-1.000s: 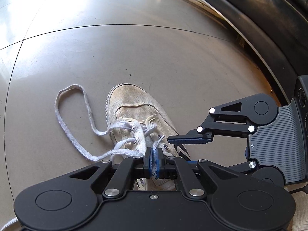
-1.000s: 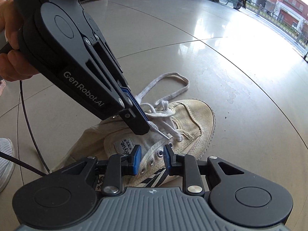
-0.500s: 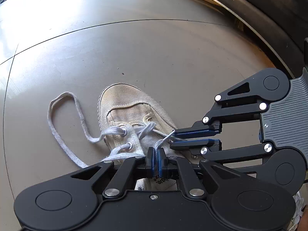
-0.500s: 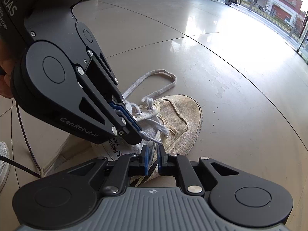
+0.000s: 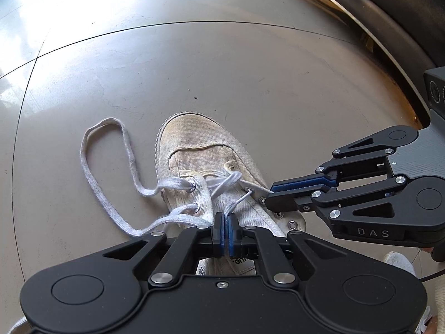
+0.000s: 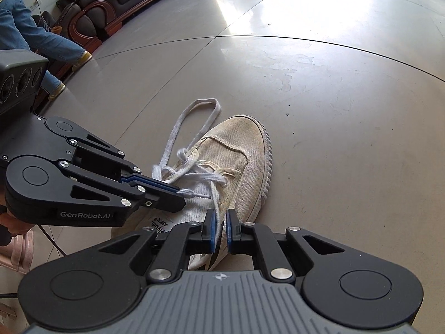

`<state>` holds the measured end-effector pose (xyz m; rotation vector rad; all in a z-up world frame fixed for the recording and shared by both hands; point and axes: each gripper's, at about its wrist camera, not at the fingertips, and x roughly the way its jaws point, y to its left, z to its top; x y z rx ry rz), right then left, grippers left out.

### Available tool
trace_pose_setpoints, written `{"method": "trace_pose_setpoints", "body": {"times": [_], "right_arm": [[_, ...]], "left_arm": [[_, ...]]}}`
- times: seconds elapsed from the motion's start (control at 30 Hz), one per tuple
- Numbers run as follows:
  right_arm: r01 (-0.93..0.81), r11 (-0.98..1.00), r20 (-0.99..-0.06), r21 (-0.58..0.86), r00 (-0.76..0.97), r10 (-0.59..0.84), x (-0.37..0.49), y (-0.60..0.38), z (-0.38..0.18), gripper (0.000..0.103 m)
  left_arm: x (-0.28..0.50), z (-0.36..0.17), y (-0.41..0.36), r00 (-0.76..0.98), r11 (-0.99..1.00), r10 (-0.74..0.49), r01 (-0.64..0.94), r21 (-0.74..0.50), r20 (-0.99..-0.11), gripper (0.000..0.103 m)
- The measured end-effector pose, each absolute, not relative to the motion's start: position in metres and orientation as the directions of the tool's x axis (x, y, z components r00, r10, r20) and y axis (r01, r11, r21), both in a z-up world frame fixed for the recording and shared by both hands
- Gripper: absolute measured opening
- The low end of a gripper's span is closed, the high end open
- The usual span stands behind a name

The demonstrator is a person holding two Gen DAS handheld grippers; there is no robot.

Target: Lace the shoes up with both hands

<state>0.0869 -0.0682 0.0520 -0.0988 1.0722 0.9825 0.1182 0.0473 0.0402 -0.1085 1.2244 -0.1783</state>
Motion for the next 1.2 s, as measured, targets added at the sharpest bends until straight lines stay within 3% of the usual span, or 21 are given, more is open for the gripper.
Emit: {"method": "trace_pose_setpoints", "body": {"times": [1.2], "right_arm": [[-0.715, 0.581, -0.764, 0.389, 0.101, 0.637, 0.090, -0.068, 0.048, 0.008]], "left_arm": [[0.127, 0.040, 0.035, 0.300, 0.981, -0.194, 0.075, -0.180, -0.934, 0.002]]}}
